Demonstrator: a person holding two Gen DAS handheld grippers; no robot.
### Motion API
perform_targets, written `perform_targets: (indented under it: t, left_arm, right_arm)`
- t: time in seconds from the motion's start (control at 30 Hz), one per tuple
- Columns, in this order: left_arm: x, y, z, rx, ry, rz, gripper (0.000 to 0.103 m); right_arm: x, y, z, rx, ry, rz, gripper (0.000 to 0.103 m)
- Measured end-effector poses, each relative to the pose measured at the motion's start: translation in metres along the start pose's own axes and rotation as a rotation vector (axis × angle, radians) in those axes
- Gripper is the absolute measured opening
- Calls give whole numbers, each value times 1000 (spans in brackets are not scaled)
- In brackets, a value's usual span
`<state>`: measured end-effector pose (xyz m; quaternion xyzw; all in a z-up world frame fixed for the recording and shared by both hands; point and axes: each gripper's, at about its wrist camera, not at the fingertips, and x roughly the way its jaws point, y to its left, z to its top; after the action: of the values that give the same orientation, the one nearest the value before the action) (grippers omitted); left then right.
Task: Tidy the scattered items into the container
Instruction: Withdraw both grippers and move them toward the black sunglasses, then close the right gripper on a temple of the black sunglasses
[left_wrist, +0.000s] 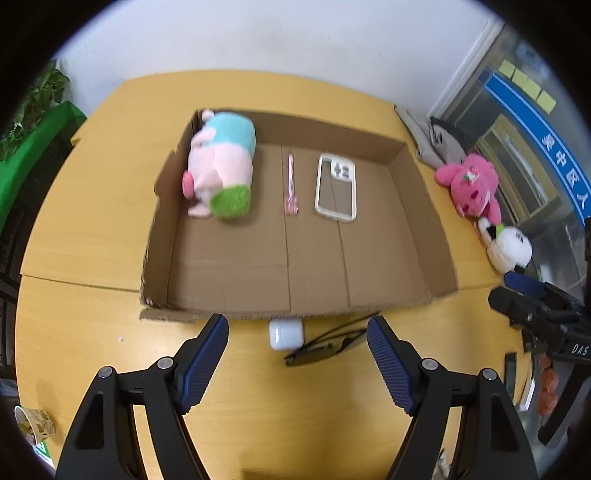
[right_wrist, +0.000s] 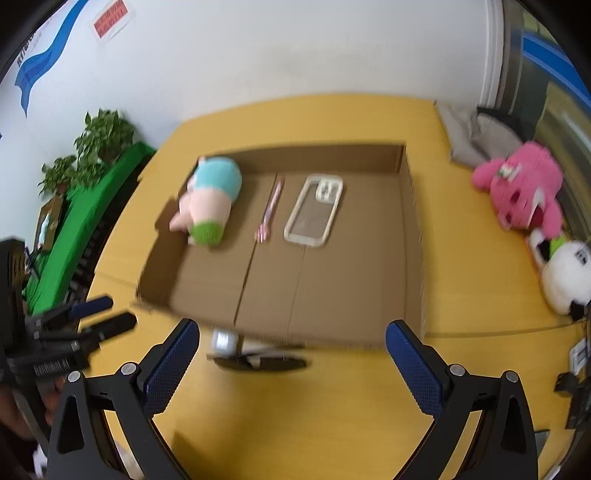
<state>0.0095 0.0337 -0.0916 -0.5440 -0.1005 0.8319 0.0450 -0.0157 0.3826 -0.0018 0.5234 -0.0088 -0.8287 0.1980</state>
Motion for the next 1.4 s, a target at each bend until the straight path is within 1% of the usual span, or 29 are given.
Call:
perform_targets:
  t: [0.1,0.2,0.27,0.33,0.43,0.5,0.57,0.6,0.73,0.87,0.93,1.0,1.13,1.27,1.37,1.4]
  left_arm:
    - [18,9,-13,-1,57,-45,77]
    - [41,20,-25,-28,129,-70,77]
    - [56,24,-32,-47,171,-81,77]
    - [71,27,-36,-70,202,-106,77]
    - [90,32,-40,-116,225,-164,77]
    - [105,33,-41,-117,235,-166,77]
    - [117,34,-42,-114,243,-169,77]
    - [123,34,-42,-115,249,-182,77]
    - [141,32,-42,-113,273,-226,76]
    - [152,31,-44,-113,295,-234,76]
    - [154,33,-46,-118,303,-235,75]
    - [154,33,-47,-111,303,-241,76]
    - [153,33,-49,-92,306,-247,75]
    - [152,34,-53,-103,315,-264,75]
    - [152,34,-55,-106,326,-266,76]
    - [151,34,-56,-112,327,-269,76]
  right_arm:
    - [23,-11,-28,3,86,23,102]
    - [48,-19,-49,32,157,41,102]
    - [64,-24,-56,73,170,58,102]
    - [82,-28,-62,132,164,78,102]
    - [106,-31,-65,201,156,114,102]
    - [120,-27,-64,200,148,135,102]
    - [128,-21,-61,168,132,148,102]
    - [133,-16,-59,141,127,157,102]
    - [151,4,-54,-1,121,179,101]
    - [164,8,-53,-7,128,242,98]
    - [167,9,-53,-23,132,263,91]
    - [165,12,-56,-63,136,285,89]
    - [162,11,-68,-114,176,334,87]
    - [157,16,-79,-184,217,359,85]
    - [152,26,-88,-274,247,372,79]
    - [150,30,-90,-304,257,380,75]
